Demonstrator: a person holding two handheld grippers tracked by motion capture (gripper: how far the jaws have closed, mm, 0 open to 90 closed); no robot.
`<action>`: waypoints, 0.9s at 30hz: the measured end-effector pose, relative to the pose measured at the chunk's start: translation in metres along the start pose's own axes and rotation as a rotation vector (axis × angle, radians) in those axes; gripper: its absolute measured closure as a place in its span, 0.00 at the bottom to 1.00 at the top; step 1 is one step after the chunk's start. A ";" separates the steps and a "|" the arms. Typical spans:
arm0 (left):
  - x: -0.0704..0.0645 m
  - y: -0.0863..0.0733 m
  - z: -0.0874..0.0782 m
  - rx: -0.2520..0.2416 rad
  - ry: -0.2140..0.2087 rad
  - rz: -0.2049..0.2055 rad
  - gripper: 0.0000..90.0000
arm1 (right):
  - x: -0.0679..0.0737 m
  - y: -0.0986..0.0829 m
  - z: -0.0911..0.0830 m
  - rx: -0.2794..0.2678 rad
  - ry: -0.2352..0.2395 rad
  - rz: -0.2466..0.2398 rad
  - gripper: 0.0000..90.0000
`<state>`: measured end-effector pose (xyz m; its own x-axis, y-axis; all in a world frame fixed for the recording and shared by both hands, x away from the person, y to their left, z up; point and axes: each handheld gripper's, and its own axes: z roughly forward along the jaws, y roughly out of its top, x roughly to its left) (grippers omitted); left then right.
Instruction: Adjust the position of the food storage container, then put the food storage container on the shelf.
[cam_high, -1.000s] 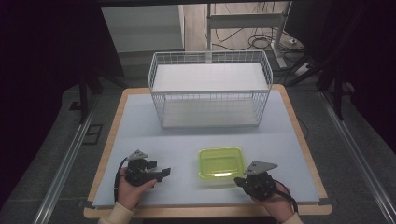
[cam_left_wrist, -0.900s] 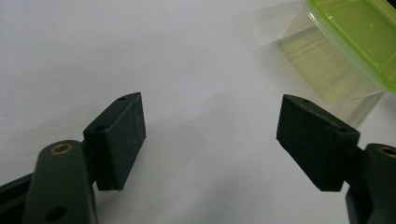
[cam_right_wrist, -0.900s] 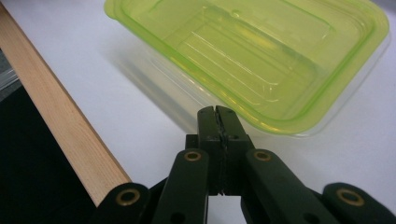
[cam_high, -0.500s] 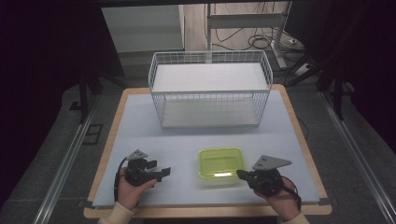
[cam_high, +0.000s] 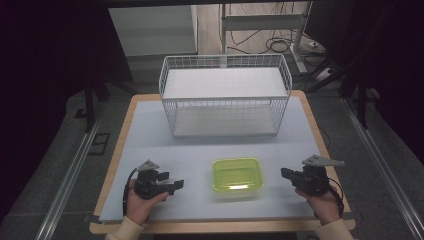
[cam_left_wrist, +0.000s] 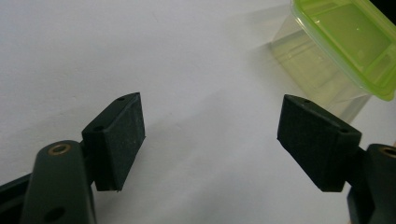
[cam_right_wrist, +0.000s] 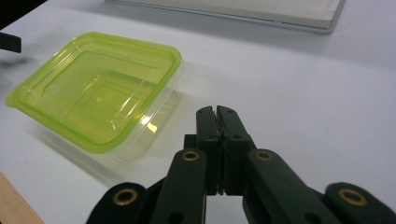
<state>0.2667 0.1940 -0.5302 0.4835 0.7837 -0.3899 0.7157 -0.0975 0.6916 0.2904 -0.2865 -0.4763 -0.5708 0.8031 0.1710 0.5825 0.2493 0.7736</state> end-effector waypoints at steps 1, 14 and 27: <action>0.000 0.000 0.000 -0.001 -0.003 -0.002 0.25 | 0.000 0.000 0.000 0.000 0.002 0.000 0.97; -0.010 0.009 -0.008 -0.024 -0.062 -0.022 0.26 | 0.005 0.005 0.003 -0.051 0.094 -0.011 0.36; -0.023 0.029 -0.006 -0.009 -0.105 -0.066 0.26 | 0.014 0.022 0.009 -0.038 0.152 -0.027 0.35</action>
<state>0.2734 0.1765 -0.4978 0.4856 0.7198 -0.4961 0.7437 -0.0419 0.6671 0.3004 -0.2646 -0.4619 -0.6686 0.7045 0.2382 0.5452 0.2465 0.8012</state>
